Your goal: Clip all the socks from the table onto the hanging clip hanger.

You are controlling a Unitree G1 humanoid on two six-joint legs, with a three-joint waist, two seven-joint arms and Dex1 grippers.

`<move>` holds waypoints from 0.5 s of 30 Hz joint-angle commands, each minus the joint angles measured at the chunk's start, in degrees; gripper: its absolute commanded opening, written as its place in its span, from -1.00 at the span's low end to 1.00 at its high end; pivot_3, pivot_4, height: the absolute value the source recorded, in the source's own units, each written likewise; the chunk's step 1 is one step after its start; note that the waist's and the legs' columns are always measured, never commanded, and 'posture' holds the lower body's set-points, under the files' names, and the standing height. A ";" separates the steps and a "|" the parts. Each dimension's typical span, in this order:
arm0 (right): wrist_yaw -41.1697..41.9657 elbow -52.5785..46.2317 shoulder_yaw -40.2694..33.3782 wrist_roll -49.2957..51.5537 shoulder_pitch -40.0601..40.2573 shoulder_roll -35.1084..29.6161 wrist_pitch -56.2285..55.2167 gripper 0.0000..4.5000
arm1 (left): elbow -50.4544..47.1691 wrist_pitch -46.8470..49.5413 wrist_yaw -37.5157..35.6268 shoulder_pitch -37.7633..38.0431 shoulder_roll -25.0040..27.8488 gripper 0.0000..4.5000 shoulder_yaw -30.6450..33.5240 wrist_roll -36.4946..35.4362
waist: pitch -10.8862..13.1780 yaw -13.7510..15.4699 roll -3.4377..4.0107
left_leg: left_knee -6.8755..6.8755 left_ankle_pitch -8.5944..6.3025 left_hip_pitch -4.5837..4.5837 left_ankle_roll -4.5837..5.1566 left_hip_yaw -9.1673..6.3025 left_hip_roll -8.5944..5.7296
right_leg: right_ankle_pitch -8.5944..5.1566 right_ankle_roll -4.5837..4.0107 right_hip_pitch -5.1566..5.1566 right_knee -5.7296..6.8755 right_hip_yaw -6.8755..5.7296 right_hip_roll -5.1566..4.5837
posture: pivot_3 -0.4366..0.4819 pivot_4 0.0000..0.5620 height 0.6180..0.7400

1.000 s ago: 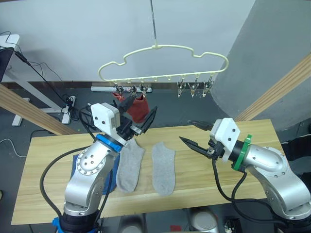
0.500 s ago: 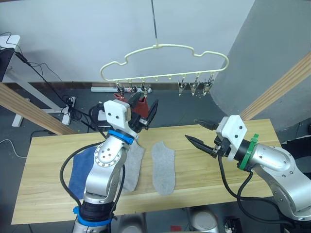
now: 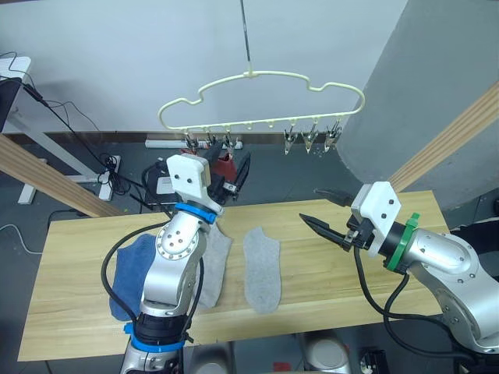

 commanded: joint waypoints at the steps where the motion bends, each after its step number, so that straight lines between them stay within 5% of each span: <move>1: -0.57 -2.56 -1.28 0.71 0.11 -0.46 -0.97 0.26 | -1.38 -1.64 0.16 -0.51 -0.37 0.31 -0.09 0.74 | 0.00 -0.06 0.00 | 0.00 0.00 0.00 0.00 0.00 0.00 | 0.00 0.00 0.00 0.00 -0.01 0.00 | -0.79 0.25 1.00; 15: -0.77 -3.34 -1.66 7.13 -1.30 -0.42 0.70 0.26 | -1.09 -1.45 1.85 -1.75 -1.44 0.31 0.29 2.01 | 0.00 -0.63 0.00 | 0.00 0.00 -0.02 0.00 0.00 0.00 | 0.00 0.00 0.00 0.00 -0.01 0.00 | -0.78 0.24 1.00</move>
